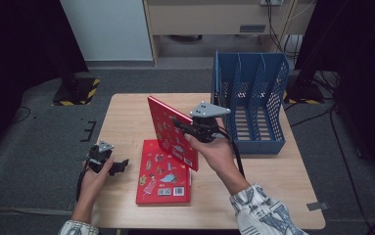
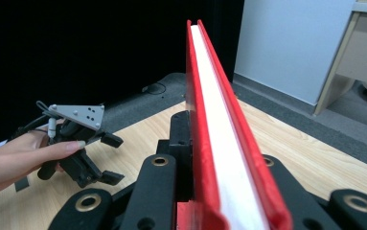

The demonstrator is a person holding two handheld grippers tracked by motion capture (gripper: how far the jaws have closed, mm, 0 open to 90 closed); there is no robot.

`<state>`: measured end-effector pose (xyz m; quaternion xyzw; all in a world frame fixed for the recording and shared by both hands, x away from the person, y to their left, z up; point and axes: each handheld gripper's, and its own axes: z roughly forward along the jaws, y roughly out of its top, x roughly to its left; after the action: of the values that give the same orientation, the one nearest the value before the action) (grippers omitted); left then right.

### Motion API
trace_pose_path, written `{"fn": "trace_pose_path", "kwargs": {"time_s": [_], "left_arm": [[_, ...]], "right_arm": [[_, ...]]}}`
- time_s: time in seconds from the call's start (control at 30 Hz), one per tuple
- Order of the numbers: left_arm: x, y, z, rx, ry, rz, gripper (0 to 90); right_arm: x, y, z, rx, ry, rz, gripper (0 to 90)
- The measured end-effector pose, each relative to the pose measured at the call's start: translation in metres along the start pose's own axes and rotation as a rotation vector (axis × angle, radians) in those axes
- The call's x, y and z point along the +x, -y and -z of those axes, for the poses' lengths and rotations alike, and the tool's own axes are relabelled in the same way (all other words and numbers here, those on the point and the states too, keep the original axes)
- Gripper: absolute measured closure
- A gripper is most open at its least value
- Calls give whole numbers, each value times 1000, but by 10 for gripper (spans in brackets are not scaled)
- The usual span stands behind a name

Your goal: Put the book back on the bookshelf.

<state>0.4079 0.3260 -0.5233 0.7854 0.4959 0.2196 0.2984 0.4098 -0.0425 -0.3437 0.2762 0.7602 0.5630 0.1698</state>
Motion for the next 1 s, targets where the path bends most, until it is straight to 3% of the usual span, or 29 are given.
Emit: {"fn": "trace_pose_path", "kwargs": {"time_s": [0.5,1.0], "left_arm": [[0,3,-4,42,-10,-11,44],[-1,4,-6,35,13,15,23]], "right_arm": [[-13,5,43,-33,32,-8,795],[-18,26,86,-34,56,-13,795]]}}
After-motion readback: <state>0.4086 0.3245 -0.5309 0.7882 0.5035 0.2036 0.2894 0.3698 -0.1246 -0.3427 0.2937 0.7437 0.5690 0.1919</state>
